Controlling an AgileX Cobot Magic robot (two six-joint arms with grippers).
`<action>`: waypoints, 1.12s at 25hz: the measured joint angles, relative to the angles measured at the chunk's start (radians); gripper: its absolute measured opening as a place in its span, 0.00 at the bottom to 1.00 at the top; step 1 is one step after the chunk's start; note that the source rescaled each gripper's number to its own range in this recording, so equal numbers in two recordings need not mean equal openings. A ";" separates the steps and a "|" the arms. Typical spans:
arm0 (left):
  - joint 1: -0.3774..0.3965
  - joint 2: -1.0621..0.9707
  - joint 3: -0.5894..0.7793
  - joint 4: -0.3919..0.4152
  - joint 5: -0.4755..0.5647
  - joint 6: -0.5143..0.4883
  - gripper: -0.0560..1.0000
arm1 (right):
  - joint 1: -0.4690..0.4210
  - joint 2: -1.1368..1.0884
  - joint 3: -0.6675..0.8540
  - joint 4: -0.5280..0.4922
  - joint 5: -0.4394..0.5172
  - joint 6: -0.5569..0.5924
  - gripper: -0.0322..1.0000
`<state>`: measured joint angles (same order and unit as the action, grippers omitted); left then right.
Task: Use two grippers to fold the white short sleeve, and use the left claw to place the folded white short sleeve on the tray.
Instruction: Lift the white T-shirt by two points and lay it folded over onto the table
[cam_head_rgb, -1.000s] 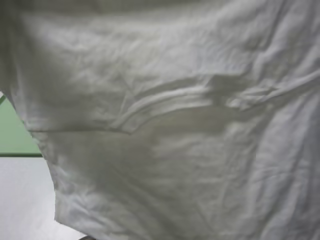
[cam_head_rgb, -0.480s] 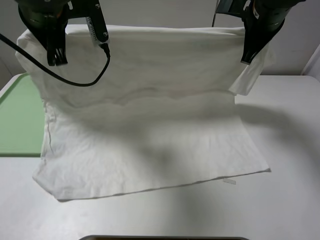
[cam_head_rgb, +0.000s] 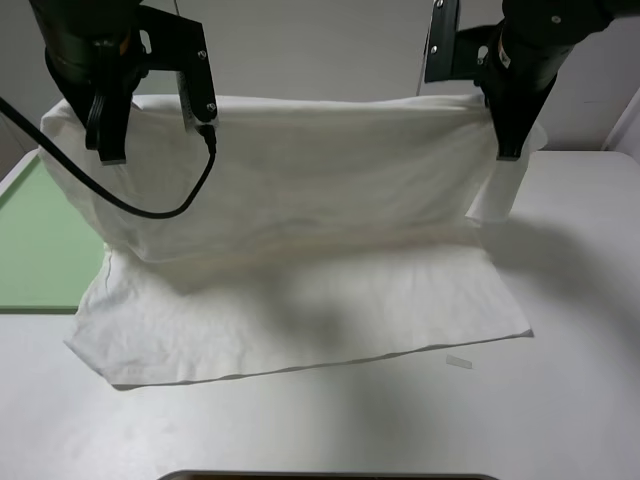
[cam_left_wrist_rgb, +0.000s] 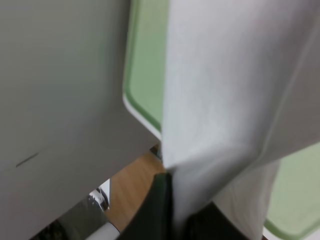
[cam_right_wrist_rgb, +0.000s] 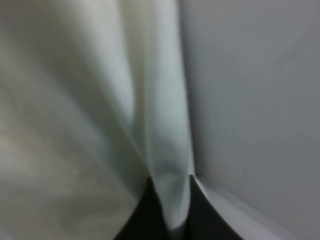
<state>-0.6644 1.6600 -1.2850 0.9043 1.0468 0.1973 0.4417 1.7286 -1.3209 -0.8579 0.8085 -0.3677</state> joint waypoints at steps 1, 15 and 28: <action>0.000 0.000 0.001 -0.011 0.001 0.015 0.05 | 0.000 0.000 0.000 0.000 0.000 0.000 0.03; -0.001 -0.001 0.311 0.515 -0.059 -0.431 0.05 | 0.004 0.001 0.189 -0.443 -0.169 0.413 0.03; -0.019 0.010 0.611 0.749 -0.152 -0.530 0.05 | 0.004 0.002 0.566 -0.838 -0.337 0.470 0.03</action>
<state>-0.6830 1.6701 -0.6739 1.6534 0.8949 -0.3323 0.4452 1.7306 -0.7551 -1.6955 0.4712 0.1018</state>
